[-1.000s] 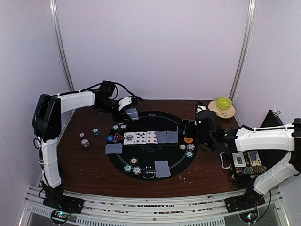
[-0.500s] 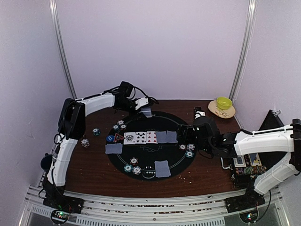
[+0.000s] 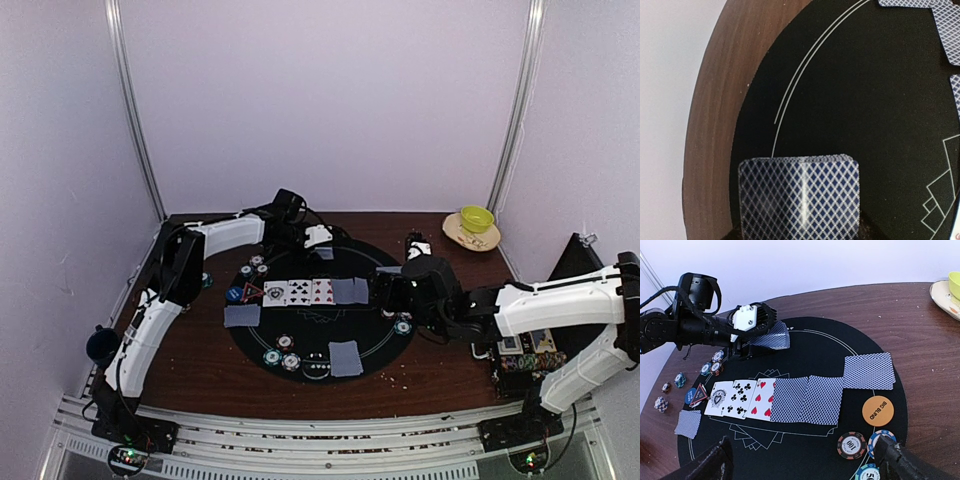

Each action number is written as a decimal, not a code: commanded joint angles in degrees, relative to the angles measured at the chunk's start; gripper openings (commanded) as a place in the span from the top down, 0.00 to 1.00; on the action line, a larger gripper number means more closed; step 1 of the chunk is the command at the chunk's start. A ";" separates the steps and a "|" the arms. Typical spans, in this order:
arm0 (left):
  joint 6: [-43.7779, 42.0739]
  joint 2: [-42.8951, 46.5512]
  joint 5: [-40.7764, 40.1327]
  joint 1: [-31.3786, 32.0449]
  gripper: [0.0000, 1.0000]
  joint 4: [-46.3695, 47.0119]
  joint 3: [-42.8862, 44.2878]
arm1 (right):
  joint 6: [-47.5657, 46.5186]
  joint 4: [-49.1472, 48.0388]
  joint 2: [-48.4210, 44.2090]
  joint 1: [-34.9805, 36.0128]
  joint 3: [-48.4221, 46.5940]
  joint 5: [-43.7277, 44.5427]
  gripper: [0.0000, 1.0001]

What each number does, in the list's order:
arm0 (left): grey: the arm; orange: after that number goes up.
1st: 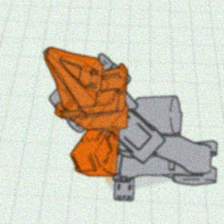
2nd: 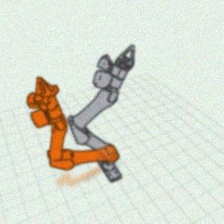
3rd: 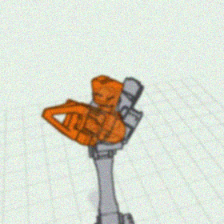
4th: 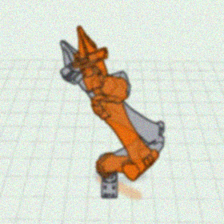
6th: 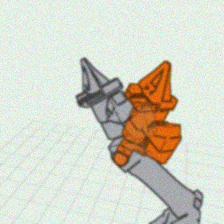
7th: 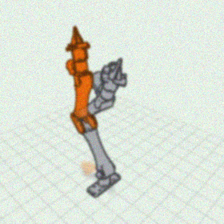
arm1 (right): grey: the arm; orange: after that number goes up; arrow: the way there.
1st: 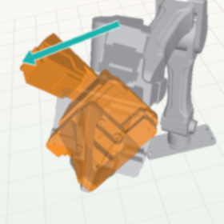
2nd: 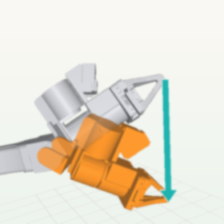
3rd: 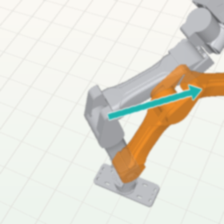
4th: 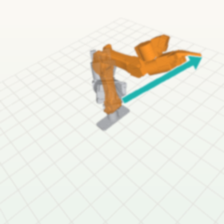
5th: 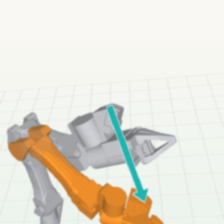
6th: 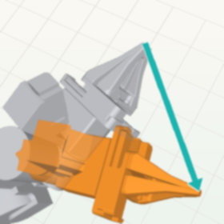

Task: Distribute texas hold em gaming equipment
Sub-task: Place the face-down deck piles on the poker table mat.

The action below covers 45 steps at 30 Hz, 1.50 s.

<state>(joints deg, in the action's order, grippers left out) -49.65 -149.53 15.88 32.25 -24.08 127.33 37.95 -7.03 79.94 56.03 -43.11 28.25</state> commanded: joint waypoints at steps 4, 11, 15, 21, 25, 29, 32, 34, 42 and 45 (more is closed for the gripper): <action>-4.37 -2.46 -3.38 0.18 0.46 3.33 0.77 | 0.33 0.27 1.23 1.25 -0.83 2.53 0.00; -6.24 -3.85 -4.32 0.21 0.42 4.60 0.73 | -0.02 0.35 2.79 1.99 -2.13 3.11 0.00; -7.07 -4.73 -5.06 0.20 0.38 5.00 0.73 | -0.39 0.61 3.62 2.14 -3.06 3.23 0.00; -7.69 -5.41 -5.81 0.23 0.22 5.31 0.35 | -0.81 0.53 4.04 2.29 -3.66 3.39 0.00; -7.82 -5.42 -6.22 0.23 0.14 5.98 -0.38 | -1.16 0.77 4.17 2.24 -4.00 3.65 0.00; -7.70 -5.42 -6.60 0.19 0.12 6.24 -0.67 | -1.50 0.61 4.25 2.26 -4.18 3.90 0.00; -7.48 -5.33 -6.94 0.18 0.12 6.28 -0.88 | -1.75 0.84 4.43 2.24 -4.46 3.88 0.00; -7.40 -5.40 -7.61 0.23 0.10 6.93 -1.03 | -1.88 0.82 4.46 2.24 -4.56 3.92 0.00; -5.42 -5.45 -11.51 0.24 0.02 12.03 -1.07 | -1.71 1.04 4.11 2.46 -4.52 3.81 0.00; -5.80 -6.06 -12.82 0.20 0.02 12.38 -1.03 | -1.69 1.05 3.91 2.44 -4.57 3.83 0.00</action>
<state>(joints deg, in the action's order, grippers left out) -55.31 -151.24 9.19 32.84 -13.32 127.92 36.38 -6.61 83.70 57.93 -46.50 30.52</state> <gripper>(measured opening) 0.978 0.999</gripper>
